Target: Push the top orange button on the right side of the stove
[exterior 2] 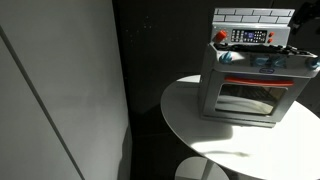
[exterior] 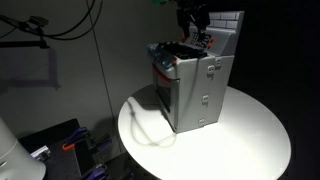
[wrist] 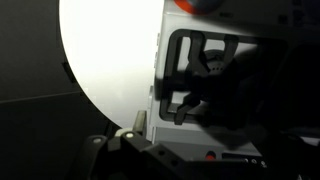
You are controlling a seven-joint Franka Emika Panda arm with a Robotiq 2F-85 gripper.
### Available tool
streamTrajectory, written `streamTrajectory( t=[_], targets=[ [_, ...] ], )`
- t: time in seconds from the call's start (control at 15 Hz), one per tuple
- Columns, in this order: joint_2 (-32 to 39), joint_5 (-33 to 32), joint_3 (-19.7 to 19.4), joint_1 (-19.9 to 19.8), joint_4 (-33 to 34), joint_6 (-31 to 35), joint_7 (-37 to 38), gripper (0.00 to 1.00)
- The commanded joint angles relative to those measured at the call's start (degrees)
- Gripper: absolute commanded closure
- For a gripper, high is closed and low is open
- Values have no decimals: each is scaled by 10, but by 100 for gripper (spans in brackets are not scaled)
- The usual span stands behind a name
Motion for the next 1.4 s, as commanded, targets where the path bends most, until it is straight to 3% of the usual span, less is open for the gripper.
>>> streamTrajectory(
  t=[0.0, 0.6, 1.33],
  targets=[
    [26, -16, 7, -5, 30, 21, 39, 0],
    [85, -48, -1, 0, 86, 52, 105, 0],
    [140, -56, -12, 5, 148, 51, 126, 0]
  ],
)
